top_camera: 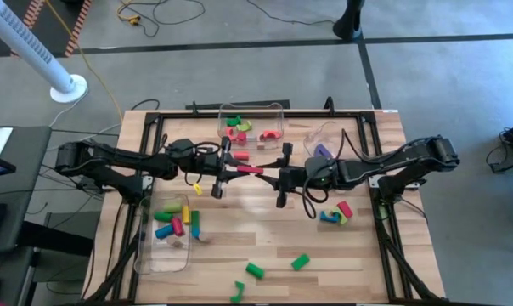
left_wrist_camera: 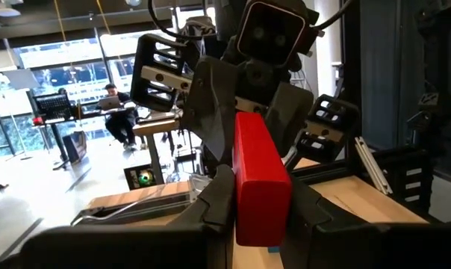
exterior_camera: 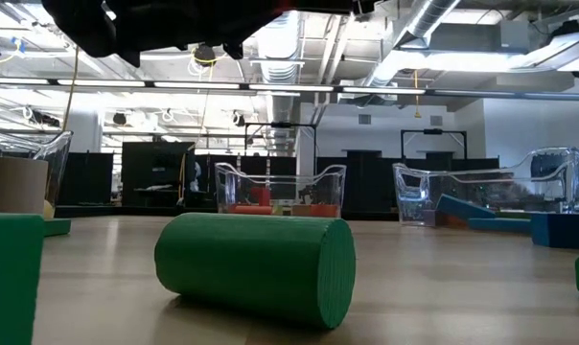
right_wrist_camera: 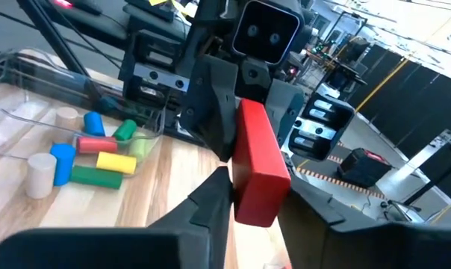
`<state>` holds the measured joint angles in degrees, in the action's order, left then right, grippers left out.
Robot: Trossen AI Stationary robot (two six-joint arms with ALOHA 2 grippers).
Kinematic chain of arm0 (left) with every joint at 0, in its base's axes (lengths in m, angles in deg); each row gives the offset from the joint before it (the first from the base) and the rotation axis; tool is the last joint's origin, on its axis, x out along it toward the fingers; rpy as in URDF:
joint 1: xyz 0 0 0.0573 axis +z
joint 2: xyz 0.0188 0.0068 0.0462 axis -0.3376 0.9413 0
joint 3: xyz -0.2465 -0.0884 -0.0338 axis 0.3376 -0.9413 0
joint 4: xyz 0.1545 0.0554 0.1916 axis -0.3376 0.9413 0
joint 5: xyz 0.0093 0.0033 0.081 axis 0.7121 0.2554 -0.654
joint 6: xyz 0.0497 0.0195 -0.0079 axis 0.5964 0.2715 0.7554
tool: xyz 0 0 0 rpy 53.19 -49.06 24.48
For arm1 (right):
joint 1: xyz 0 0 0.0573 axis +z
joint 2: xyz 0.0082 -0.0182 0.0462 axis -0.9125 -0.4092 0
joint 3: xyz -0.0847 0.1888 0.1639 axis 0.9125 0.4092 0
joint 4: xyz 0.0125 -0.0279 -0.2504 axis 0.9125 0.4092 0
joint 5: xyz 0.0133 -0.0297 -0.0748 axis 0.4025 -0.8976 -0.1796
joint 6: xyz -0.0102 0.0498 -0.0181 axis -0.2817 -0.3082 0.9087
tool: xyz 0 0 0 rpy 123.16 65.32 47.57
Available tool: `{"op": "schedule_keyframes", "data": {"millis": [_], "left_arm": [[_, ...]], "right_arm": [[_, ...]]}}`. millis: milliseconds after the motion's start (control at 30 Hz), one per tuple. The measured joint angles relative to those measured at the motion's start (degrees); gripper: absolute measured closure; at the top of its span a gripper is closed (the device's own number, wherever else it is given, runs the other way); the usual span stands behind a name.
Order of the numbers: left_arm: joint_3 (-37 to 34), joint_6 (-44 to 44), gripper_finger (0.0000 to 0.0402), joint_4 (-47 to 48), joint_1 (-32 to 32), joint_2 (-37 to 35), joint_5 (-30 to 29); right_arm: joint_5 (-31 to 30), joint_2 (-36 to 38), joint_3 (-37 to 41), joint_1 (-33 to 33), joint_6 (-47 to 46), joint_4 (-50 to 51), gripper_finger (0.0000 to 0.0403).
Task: Sort blocks by size
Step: Put the red rectangular block into the right transparent bin
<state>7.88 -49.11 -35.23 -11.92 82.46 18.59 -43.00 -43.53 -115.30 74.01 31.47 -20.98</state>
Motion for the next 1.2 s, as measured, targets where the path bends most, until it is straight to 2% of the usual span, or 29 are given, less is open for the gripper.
{"op": "schedule_keyframes", "data": {"millis": [333,667,833,933,1200], "left_arm": [[0.0,0.56,0.0347,0.14,0.0,0.0,0.17],[0.0,-0.24,0.0277,0.62,0.02,0.0,-0.26],[0.0,0.85,0.026,1.97,0.02,0.0,-0.24],[0.0,0.99,0.0257,3.56,-0.05,0.0,0.39],[-0.02,2.18,0.0258,8.28,-0.02,0.0,0.22]], "right_arm": [[0.17,0.01,0.0,0.0,-1.51,0.18,0.03],[-2.81,2.18,-0.04,0.67,-3.12,5.39,0.0303],[-5.62,6.11,-0.04,2.09,-5.77,12.51,0.0303],[-9.37,9.3,-0.09,2.4,-8.99,18.54,0.0303],[-14.74,16.67,-0.04,2.58,-22.4,38.02,0.0303]]}}
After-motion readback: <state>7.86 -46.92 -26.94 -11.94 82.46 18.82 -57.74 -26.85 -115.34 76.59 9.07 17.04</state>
